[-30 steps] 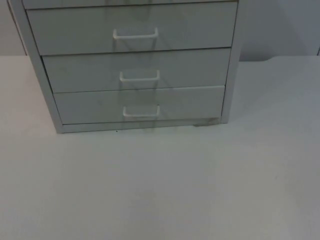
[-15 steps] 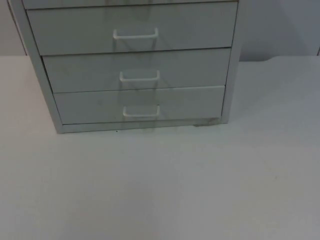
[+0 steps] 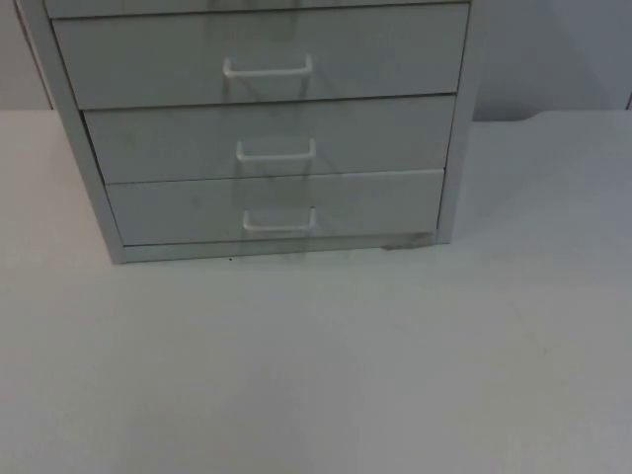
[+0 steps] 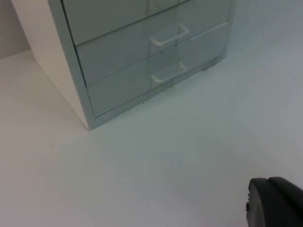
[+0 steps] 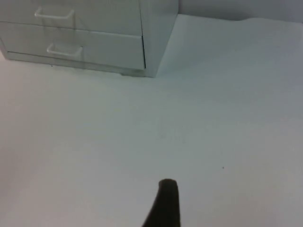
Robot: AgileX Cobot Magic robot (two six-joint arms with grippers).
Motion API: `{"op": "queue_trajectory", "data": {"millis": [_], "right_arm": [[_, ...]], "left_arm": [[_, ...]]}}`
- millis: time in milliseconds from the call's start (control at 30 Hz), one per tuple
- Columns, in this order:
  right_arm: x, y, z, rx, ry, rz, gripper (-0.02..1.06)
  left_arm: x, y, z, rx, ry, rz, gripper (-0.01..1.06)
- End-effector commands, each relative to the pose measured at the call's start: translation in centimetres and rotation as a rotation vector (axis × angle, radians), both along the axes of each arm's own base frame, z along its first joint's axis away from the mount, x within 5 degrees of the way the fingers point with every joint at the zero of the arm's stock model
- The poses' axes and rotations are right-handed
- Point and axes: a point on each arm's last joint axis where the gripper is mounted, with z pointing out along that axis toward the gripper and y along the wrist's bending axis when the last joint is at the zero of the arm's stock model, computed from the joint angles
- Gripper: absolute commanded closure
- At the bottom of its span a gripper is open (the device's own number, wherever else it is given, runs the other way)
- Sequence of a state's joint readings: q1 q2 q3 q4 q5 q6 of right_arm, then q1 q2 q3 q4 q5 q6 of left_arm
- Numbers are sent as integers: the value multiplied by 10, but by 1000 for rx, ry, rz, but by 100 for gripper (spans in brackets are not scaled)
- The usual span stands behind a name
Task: Open the drawer with the left hand, place the block into the drawer with the right hand, then close the drawer with the left hand.
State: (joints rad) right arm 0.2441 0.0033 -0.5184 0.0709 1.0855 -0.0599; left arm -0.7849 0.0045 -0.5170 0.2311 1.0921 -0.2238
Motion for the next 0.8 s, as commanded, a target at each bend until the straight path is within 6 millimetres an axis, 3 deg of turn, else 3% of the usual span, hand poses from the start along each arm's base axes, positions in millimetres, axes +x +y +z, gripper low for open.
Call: {"op": "queue_trajectory", "data": {"millis": [0, 600, 700, 767], "right_arm": [[0, 0, -1, 5, -3, -1, 34], [0, 0, -1, 5, -3, -1, 31], [0, 0, -1, 5, -3, -1, 22], [0, 0, -1, 5, -3, -1, 11]], "left_arm": [[0, -2, -3, -9, 13, -10, 105], [0, -2, -5, -6, 20, -11, 104], [0, -2, -5, -8, 22, -13, 96], [-1, -3, -5, -5, 23, -28, 79]]}}
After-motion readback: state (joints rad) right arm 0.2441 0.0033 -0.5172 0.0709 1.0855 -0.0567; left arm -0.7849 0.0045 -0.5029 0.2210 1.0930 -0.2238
